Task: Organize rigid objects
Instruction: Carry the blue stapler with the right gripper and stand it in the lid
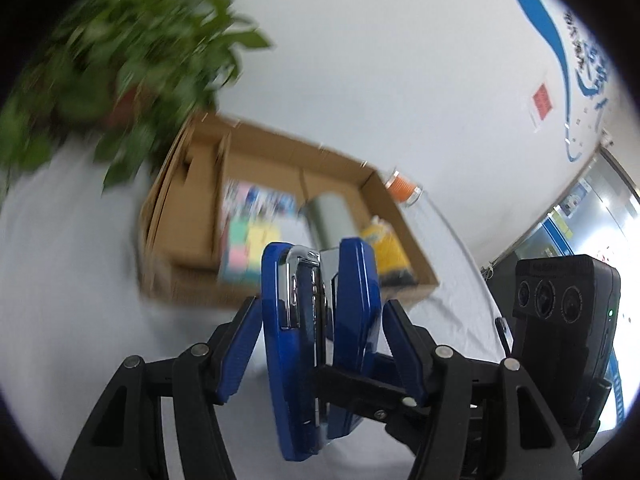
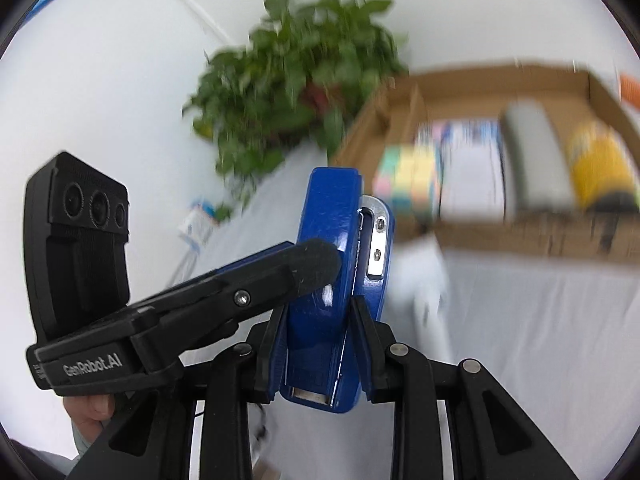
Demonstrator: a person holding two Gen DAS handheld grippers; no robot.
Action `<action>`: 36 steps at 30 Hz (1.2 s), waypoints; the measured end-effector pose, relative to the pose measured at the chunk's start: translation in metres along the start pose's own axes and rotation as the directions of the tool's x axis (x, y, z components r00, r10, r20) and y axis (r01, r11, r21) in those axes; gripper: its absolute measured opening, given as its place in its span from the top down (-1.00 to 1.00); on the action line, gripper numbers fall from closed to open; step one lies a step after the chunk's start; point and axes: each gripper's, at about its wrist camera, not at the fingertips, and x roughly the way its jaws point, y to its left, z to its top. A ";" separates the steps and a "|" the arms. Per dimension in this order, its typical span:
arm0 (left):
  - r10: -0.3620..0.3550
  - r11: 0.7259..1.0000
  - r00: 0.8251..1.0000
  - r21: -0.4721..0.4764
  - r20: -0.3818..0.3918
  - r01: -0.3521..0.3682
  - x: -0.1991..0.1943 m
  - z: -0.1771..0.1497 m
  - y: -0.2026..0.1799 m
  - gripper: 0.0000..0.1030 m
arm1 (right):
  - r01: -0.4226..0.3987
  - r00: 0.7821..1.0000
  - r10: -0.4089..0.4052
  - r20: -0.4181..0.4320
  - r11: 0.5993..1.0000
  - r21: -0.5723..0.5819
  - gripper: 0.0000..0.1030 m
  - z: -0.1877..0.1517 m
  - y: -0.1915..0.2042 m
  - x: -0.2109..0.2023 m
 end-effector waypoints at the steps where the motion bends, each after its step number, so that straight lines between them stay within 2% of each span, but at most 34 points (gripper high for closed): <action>1: -0.014 0.999 1.000 0.034 0.010 0.013 0.004 0.020 -0.004 -0.10 | 0.013 1.000 -0.013 0.017 1.000 -0.006 0.46 0.019 0.001 0.002; 3: -0.044 0.997 0.999 0.070 -0.010 0.044 0.022 0.058 -0.009 -0.11 | 0.025 0.999 -0.025 0.035 1.000 -0.002 0.48 0.061 0.000 0.009; 5: -0.035 0.993 0.999 0.112 -0.022 0.037 0.041 0.096 -0.009 -0.11 | 0.048 0.998 -0.049 0.048 0.999 0.020 0.48 0.099 -0.010 0.017; 7: -0.051 0.993 0.998 0.103 -0.042 0.055 0.064 0.126 0.000 -0.11 | 0.062 0.997 -0.064 0.052 0.997 0.046 0.49 0.129 -0.023 0.026; 12: -0.076 0.997 0.989 0.024 -0.127 0.079 0.120 0.166 0.040 -0.11 | 0.095 0.995 -0.093 -0.021 0.989 0.110 0.49 0.200 -0.060 0.081; 15: -0.090 0.996 0.981 -0.039 -0.171 0.084 0.152 0.177 0.065 -0.10 | 0.124 0.991 -0.117 -0.063 0.985 0.118 0.52 0.223 -0.082 0.113; 18: -0.107 0.991 0.970 -0.102 -0.218 0.086 0.180 0.177 0.087 -0.10 | 0.137 0.986 -0.123 -0.109 0.981 0.135 0.54 0.231 -0.102 0.138; 22: -0.121 0.985 0.947 -0.154 -0.297 0.077 0.211 0.164 0.106 -0.11 | 0.170 0.975 -0.141 -0.173 0.971 0.168 0.54 0.217 -0.126 0.165; 26: -0.117 0.986 0.931 -0.153 -0.346 0.067 0.223 0.153 0.106 -0.11 | 0.198 0.967 -0.160 -0.198 0.961 0.191 0.50 0.207 -0.131 0.174; 28: -0.097 0.989 0.928 -0.136 -0.359 0.051 0.223 0.151 0.103 -0.10 | 0.212 0.965 -0.174 -0.197 0.958 0.194 0.48 0.201 -0.129 0.175; 31: -0.020 0.997 0.936 -0.075 -0.352 -0.007 0.214 0.152 0.096 -0.07 | 0.226 0.962 -0.188 -0.198 0.955 0.191 0.41 0.198 -0.123 0.176; 34: 0.034 0.999 0.957 -0.029 -0.289 -0.044 0.188 0.154 0.090 -0.07 | 0.221 0.965 -0.188 -0.181 0.958 0.182 0.38 0.196 -0.117 0.169; 35: 0.047 0.998 0.961 -0.018 -0.271 -0.054 0.175 0.154 0.086 -0.08 | 0.228 0.965 -0.199 -0.173 0.959 0.171 0.27 0.195 -0.114 0.164; 36: 0.058 0.998 0.969 -0.001 -0.241 -0.060 0.159 0.154 0.083 -0.11 | 0.249 0.963 -0.228 -0.145 0.957 0.150 0.06 0.194 -0.107 0.152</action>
